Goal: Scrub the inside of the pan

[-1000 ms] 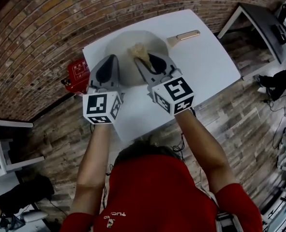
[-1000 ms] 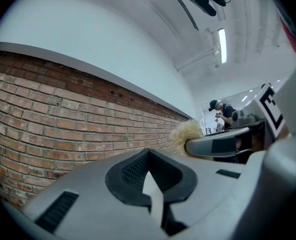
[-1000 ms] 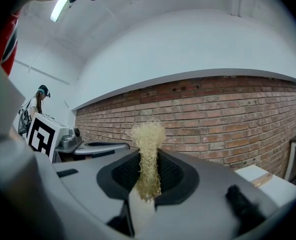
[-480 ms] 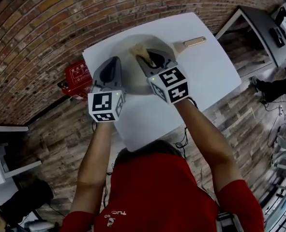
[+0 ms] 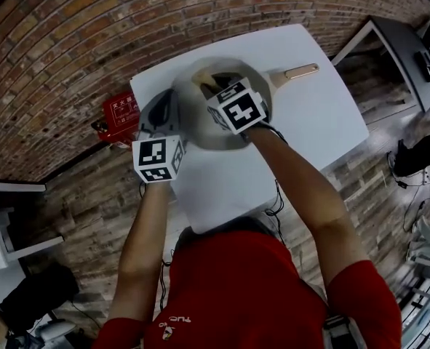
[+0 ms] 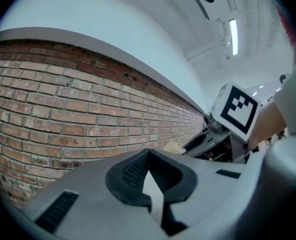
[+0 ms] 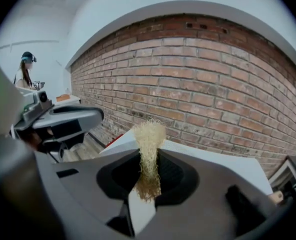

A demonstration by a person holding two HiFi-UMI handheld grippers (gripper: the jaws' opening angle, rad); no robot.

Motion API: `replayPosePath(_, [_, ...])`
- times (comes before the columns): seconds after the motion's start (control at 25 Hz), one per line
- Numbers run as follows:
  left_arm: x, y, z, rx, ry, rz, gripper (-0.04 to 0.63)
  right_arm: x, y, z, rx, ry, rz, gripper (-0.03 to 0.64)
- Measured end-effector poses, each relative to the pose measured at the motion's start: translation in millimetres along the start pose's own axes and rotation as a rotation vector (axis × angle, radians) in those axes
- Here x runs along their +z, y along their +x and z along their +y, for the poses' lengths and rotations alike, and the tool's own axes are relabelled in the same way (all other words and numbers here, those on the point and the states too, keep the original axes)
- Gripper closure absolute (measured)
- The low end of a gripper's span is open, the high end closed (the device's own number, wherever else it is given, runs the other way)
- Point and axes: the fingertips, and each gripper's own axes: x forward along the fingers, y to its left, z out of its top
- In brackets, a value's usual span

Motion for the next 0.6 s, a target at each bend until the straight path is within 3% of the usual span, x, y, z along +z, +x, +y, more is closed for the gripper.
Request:
replayPosePath(0.28, [-7, -3, 14, 0.042, -0.004, 0.014, 0.583, -31, 38, 13, 0.071, -0.012, 0.184, 0.531])
replayPosePath(0.6, [-9, -13, 21, 0.073, -0.008, 0.016, 0.583, -51, 59, 42, 0.163, -0.013, 0.239, 0.53])
